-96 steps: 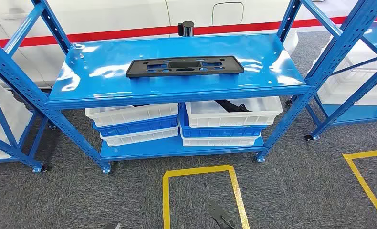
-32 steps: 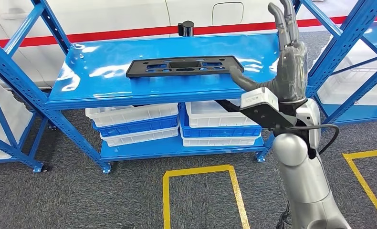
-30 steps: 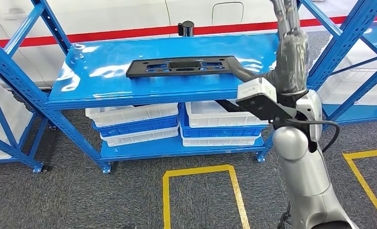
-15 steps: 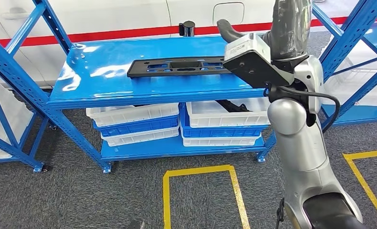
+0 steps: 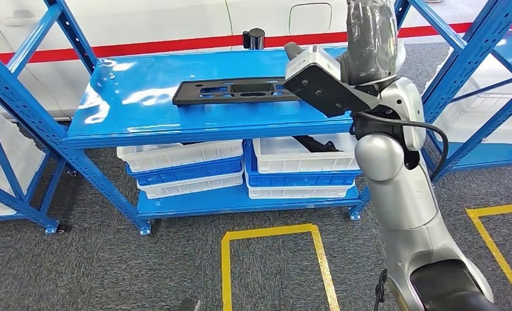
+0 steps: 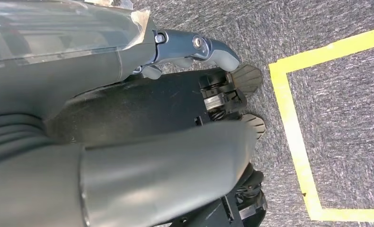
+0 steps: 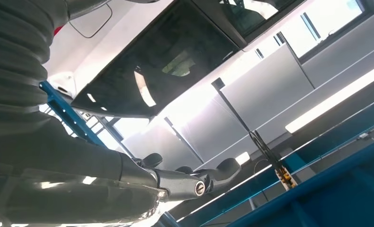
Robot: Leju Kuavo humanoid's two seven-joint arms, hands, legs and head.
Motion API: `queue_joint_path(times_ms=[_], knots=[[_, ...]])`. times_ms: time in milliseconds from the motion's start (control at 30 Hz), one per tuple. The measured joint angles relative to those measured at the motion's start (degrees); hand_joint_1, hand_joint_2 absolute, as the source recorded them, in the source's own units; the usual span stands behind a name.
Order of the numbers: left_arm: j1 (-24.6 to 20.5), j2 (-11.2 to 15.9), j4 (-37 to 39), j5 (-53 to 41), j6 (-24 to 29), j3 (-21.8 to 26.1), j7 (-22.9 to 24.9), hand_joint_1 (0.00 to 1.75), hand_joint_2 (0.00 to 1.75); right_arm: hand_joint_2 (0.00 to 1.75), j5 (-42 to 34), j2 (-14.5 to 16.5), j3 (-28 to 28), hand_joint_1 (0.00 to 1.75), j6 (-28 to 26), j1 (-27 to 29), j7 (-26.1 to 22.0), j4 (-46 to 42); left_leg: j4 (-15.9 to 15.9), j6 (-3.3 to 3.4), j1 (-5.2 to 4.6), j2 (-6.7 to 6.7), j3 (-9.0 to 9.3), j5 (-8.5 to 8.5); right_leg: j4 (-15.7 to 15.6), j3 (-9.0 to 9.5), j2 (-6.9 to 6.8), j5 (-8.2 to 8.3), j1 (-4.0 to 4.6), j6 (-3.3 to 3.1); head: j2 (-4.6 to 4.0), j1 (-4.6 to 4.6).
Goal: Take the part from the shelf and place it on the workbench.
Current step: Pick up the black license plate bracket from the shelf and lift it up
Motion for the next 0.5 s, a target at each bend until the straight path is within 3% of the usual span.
queue_joint_path(times_ms=[267, 500], knots=[[0.2, 0.4, 0.2, 3.6, 1.8, 0.3, 0.0, 0.0, 0.0, 1.75, -0.1, 0.1, 1.2, 0.0, 4.9, -1.3, 0.4, 3.2, 0.0, 0.0, 0.0, 0.01, -0.01, 0.0, 0.0, 0.03, 0.01, 0.0, 0.01, 0.0, 0.0, 0.01], [1.0, 1.5, 0.5, 7.7, 3.3, 2.7, -1.1, 0.0, 0.0, 1.75, -0.4, 1.7, 3.0, 0.0, 5.9, -2.6, -0.8, 8.6, 0.0, 0.01, -0.1, -0.04, -0.02, -0.02, 0.0, 0.02, -0.05, 0.01, -0.12, 0.02, 0.0, 0.0]])
